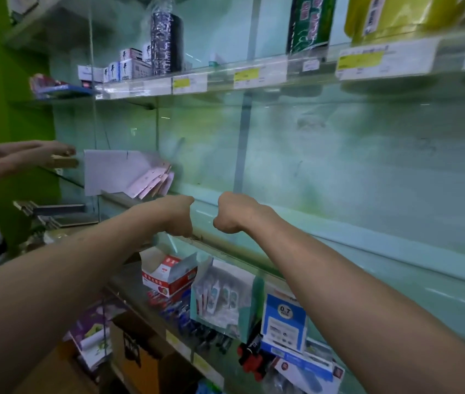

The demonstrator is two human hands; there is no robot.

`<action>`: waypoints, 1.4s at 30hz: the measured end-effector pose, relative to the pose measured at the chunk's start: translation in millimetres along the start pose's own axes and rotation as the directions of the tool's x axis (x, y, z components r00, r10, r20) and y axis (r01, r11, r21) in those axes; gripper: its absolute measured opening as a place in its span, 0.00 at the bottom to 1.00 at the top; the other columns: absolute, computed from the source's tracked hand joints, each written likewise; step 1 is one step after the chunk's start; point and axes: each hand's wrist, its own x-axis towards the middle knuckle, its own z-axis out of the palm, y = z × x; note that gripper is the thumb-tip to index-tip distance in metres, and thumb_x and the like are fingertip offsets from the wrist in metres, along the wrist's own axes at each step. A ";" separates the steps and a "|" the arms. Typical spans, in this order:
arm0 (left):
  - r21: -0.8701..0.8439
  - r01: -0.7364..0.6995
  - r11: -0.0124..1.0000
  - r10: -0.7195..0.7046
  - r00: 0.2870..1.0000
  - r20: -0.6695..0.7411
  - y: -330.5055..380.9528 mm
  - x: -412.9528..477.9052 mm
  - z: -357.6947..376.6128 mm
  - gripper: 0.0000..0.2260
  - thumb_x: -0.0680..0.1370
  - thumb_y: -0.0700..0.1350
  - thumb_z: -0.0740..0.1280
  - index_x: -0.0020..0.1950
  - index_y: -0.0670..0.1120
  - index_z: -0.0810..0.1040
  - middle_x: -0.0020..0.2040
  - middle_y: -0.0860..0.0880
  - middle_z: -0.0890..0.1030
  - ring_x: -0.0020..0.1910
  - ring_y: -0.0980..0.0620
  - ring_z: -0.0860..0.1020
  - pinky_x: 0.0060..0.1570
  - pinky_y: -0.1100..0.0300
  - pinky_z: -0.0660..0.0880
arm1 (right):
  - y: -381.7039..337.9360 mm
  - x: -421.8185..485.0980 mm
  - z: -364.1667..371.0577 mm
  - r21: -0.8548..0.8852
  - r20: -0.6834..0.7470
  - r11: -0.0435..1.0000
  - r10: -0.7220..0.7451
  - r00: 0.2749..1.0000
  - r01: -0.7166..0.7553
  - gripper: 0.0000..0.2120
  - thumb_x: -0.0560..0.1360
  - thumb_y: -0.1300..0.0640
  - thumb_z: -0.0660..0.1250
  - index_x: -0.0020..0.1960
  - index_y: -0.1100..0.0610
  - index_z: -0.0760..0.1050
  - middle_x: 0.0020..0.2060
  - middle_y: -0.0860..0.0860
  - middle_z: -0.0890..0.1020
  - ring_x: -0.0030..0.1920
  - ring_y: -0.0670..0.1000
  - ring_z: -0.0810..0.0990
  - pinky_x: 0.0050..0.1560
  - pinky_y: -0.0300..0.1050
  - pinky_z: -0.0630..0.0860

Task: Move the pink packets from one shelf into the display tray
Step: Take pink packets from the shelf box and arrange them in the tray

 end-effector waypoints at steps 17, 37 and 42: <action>-0.083 0.023 0.996 -0.027 0.999 -0.039 -70.0 149.5 11.2 0.33 0.75 0.44 0.69 0.77 0.43 0.57 0.72 0.43 0.66 0.68 0.45 0.67 0.63 0.56 0.68 | -19.8 158.2 30.3 0.000 -0.027 0.997 -0.073 0.997 0.073 0.17 0.77 0.62 0.59 0.65 0.60 0.72 0.59 0.55 0.77 0.56 0.57 0.78 0.49 0.44 0.74; -0.054 -0.124 0.991 0.122 0.992 -0.037 -212.2 304.5 27.2 0.20 0.68 0.61 0.60 0.50 0.49 0.75 0.38 0.51 0.79 0.36 0.51 0.79 0.40 0.56 0.79 | -114.7 286.9 64.6 0.077 -0.079 0.997 0.015 0.997 -0.009 0.20 0.78 0.61 0.59 0.69 0.54 0.70 0.67 0.55 0.73 0.64 0.58 0.74 0.58 0.45 0.72; -0.036 -0.147 0.988 0.146 0.989 -0.034 -218.0 288.6 19.8 0.18 0.68 0.56 0.68 0.53 0.48 0.74 0.49 0.48 0.80 0.44 0.49 0.77 0.46 0.57 0.77 | -128.6 311.4 76.9 0.109 -0.041 0.993 0.059 0.997 -0.055 0.18 0.78 0.60 0.59 0.67 0.52 0.72 0.68 0.54 0.72 0.65 0.58 0.73 0.62 0.47 0.72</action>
